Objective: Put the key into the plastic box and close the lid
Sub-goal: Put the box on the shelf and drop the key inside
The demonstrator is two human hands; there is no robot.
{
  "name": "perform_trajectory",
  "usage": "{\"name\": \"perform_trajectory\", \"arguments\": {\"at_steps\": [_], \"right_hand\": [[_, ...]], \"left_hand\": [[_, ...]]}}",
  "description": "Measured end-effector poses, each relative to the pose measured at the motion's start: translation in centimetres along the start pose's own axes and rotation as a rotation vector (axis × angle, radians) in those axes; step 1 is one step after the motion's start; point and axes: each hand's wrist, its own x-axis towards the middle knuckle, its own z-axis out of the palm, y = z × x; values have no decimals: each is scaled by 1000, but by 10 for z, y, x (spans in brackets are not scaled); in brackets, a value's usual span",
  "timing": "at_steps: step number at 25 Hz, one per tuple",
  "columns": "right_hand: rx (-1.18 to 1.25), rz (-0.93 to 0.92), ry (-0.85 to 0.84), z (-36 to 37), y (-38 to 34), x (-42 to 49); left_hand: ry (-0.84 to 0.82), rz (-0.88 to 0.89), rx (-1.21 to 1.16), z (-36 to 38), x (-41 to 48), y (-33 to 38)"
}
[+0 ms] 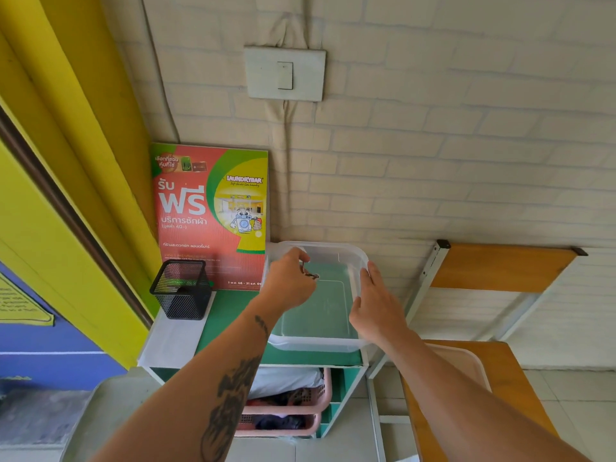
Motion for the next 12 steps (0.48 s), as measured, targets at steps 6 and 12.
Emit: {"name": "perform_trajectory", "arguments": {"at_steps": [6,12], "right_hand": [[14,1,-1,0,1,-1],[32,-19,-2,1,2,1]], "left_hand": [[-40,0,92,12,-1,-6],[36,42,80,5,-6,-6]]}}
